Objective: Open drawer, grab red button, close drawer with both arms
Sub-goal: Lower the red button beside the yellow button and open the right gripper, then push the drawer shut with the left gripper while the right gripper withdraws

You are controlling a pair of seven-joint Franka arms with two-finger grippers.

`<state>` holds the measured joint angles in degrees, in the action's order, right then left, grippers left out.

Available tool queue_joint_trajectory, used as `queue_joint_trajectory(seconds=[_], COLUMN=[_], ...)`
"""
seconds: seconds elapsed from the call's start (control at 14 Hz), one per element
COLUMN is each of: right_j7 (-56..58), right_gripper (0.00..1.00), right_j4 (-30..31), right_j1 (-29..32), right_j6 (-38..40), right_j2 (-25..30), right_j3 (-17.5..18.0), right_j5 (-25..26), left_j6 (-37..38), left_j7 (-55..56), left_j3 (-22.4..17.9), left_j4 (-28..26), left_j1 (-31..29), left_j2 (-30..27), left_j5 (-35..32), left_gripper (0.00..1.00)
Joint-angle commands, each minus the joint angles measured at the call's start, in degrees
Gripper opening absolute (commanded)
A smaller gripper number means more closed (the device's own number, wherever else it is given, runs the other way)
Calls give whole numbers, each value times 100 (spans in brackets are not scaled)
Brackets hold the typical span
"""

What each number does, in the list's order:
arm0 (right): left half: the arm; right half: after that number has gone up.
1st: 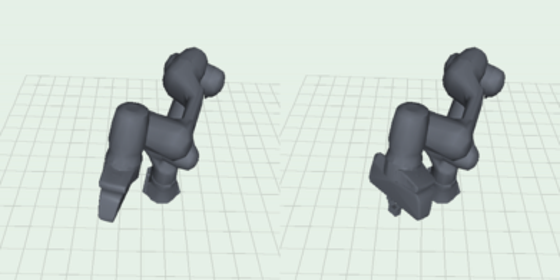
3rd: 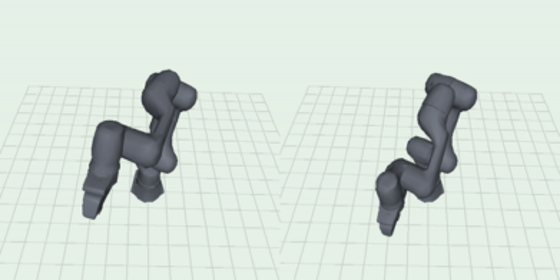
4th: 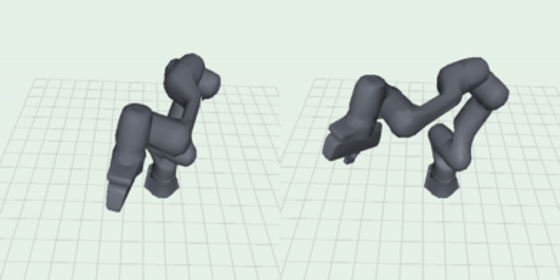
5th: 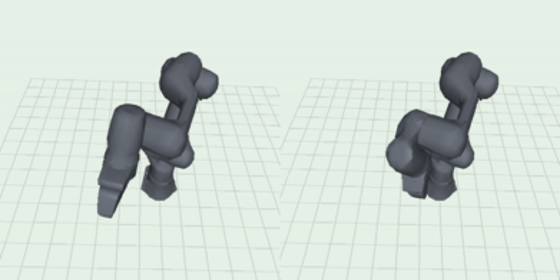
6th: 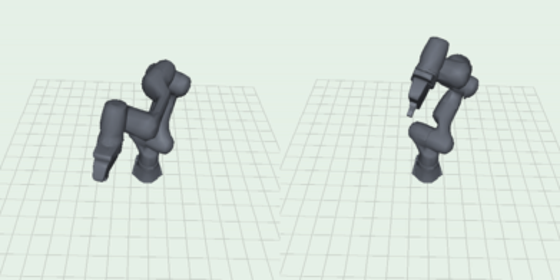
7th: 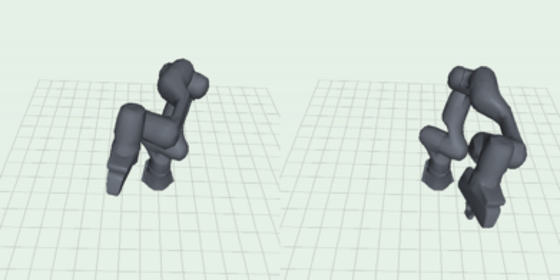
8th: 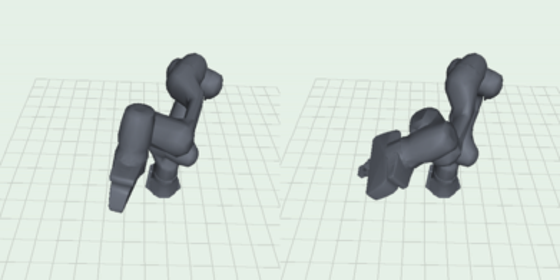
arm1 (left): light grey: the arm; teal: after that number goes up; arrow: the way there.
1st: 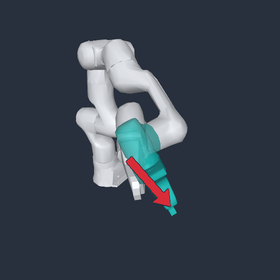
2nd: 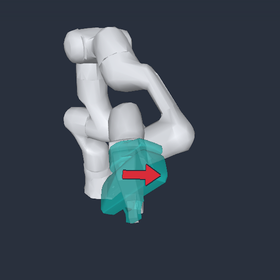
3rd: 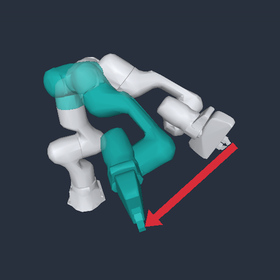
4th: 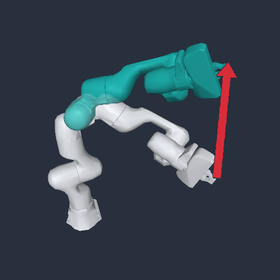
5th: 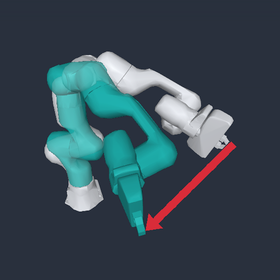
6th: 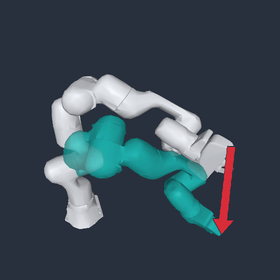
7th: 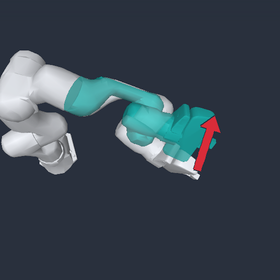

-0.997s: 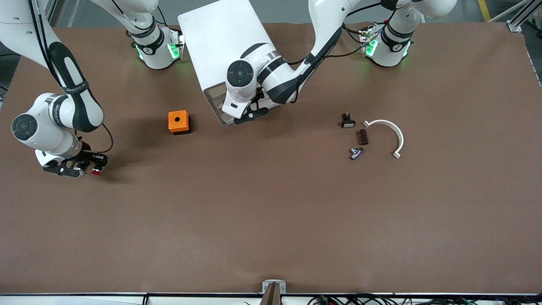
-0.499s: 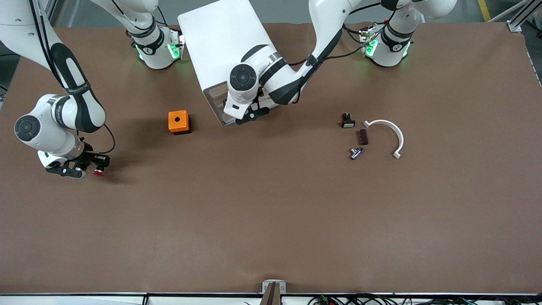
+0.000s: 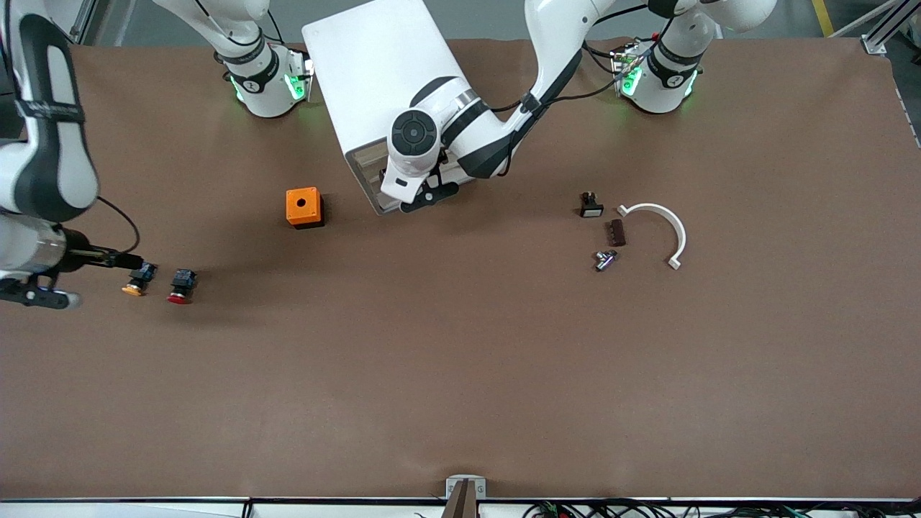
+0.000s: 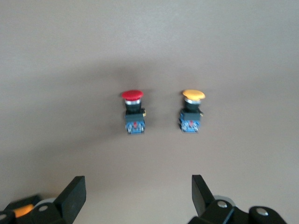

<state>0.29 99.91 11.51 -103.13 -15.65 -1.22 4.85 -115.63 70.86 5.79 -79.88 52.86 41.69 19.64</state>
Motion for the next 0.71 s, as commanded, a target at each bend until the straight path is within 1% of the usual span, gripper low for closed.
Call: queue_joint_trajectory(seconds=[0.0, 0.14, 0.36, 0.64], right_j7=[-12, -3, -3, -3], right_gripper=[100, 100, 100, 100], right_j4=[-585, -718, -849, -1305], right_j1=[18, 62, 132, 352], right_j6=[783, 1189, 1505, 1857], right_j2=[26, 236, 588, 615], right_j3=[-1, -36, -72, -116], right_j5=[-168, -177, -160, -177], left_j6=[5, -3, -3, 5], left_j7=[33, 33, 42, 51], left_j3=[2, -8, -25, -25], left_j4=[-10, -1, 8, 17], left_j1=[-30, -134, -310, -609], left_j2=[-108, -126, -179, -310], left_j5=[128, 84, 75, 67], left_gripper=[100, 100, 100, 100])
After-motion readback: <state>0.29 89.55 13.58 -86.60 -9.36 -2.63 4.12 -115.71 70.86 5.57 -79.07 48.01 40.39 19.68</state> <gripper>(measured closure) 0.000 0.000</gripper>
